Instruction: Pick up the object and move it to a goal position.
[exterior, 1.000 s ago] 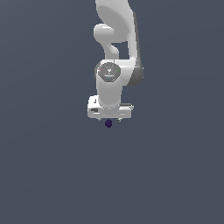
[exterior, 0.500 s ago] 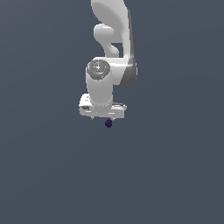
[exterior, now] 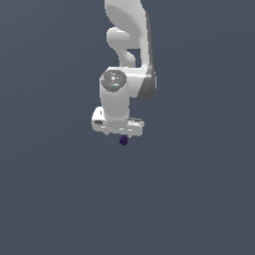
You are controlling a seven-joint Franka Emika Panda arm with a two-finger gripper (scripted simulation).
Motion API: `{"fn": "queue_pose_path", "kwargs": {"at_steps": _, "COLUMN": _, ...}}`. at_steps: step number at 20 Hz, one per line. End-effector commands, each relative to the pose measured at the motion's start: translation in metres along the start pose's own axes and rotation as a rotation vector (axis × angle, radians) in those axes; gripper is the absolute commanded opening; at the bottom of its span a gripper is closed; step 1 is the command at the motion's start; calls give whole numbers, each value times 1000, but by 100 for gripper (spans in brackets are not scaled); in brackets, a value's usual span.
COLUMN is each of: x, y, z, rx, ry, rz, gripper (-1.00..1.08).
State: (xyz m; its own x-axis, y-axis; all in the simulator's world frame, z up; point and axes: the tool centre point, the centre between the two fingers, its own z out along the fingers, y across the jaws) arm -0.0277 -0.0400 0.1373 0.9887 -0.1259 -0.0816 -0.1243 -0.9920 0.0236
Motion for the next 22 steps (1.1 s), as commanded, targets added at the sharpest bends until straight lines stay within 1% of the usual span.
{"fn": "queue_pose_path", "kwargs": {"at_steps": 1, "x": -2, "y": -2, "z": 5, "rx": 3, "ry": 4, "rz": 30, "gripper": 100}}
{"fn": "queue_pose_path", "kwargs": {"at_steps": 7, "x": -10, "y": -7, "z": 21, "rx": 13, "ry": 22, "rz": 144, "gripper": 100}}
{"fn": "queue_pose_path", "kwargs": {"at_steps": 16, "x": -29, "y": -14, "z": 51, "rx": 33, "ry": 53, "rz": 369, "gripper": 100}}
{"fn": "queue_pose_path", "kwargs": {"at_steps": 22, "x": -38, "y": -16, "z": 63, "rx": 40, "ry": 67, "rz": 466, "gripper": 100}}
